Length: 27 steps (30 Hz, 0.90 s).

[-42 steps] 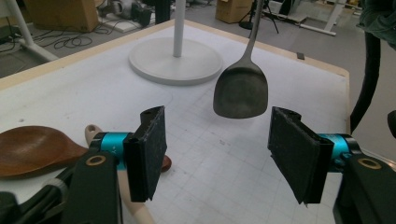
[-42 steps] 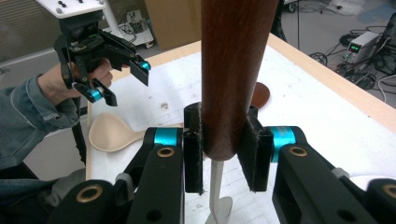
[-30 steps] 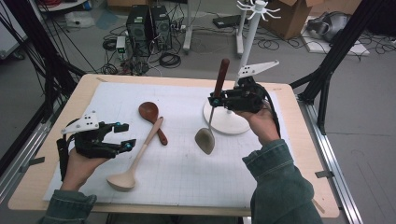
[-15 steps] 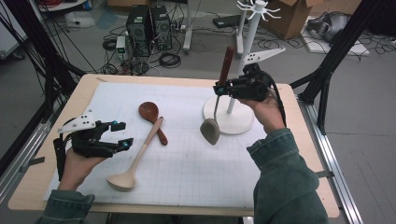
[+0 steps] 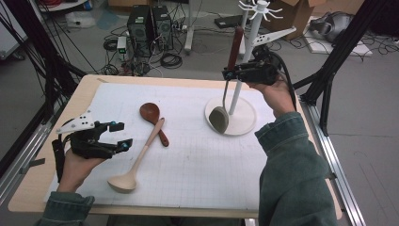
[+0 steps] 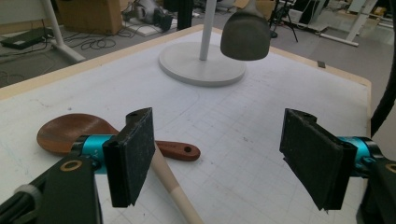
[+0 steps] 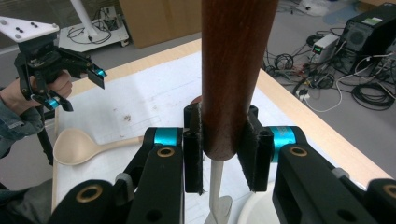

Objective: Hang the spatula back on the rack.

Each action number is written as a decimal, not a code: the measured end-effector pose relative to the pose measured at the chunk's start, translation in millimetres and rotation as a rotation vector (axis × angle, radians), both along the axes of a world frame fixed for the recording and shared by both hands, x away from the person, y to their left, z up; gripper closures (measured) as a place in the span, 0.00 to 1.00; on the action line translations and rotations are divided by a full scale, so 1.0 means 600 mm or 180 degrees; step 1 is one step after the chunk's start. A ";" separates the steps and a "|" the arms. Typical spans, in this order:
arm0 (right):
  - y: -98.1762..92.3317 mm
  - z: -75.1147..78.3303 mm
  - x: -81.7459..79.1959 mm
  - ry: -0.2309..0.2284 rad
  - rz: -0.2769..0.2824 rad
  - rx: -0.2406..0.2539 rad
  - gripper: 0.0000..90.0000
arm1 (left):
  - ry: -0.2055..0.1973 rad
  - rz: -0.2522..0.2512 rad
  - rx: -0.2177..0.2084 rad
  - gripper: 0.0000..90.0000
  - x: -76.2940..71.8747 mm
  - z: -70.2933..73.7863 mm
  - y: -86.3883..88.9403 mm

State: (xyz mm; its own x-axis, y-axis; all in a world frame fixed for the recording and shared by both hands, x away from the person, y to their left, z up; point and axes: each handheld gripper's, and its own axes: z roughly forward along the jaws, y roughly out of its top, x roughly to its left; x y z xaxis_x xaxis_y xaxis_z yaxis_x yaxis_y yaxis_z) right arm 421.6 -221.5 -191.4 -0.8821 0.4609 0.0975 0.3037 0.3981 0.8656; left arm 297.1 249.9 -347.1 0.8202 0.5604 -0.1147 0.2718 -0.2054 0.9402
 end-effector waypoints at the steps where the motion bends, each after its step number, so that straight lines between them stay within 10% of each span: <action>1: -0.004 0.004 0.004 0.0015 -0.0021 -0.0002 0.82 | 0.0008 0.0026 0.0005 0.25 0.000 0.000 0.001; 27: -0.023 0.045 0.050 0.0058 -0.0290 -0.0081 0.82 | -0.0014 0.0125 0.0025 0.07 0.002 0.000 0.006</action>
